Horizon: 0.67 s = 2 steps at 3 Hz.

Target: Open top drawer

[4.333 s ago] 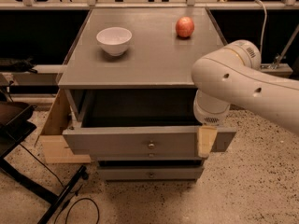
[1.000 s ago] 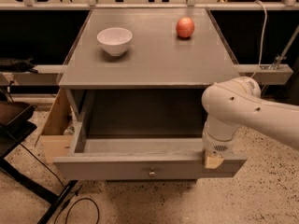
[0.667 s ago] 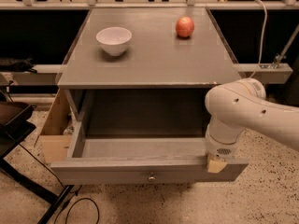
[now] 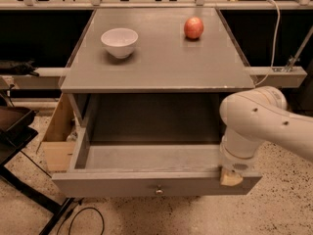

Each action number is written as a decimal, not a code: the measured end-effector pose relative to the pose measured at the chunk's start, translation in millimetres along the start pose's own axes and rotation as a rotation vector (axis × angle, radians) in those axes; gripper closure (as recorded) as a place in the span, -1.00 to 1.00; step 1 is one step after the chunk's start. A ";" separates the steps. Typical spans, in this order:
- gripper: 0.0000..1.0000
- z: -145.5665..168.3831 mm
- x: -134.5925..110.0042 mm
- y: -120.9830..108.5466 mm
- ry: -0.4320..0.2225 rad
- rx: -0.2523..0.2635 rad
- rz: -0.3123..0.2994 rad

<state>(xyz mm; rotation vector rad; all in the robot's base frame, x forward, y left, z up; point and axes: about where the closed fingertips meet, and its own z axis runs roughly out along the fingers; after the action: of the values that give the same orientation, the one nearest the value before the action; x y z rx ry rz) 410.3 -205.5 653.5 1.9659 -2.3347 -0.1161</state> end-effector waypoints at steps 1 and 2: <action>1.00 0.4 2.2 7.1 0.002 -0.014 0.001; 1.00 -0.6 11.1 23.8 -0.007 -0.039 0.025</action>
Offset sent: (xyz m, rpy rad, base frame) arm -0.2825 -0.1101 0.0712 0.1559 0.3579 -0.3785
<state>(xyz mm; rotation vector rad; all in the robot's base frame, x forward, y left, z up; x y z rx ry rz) 385.3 -212.4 657.0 1.9206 -2.3425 -0.1664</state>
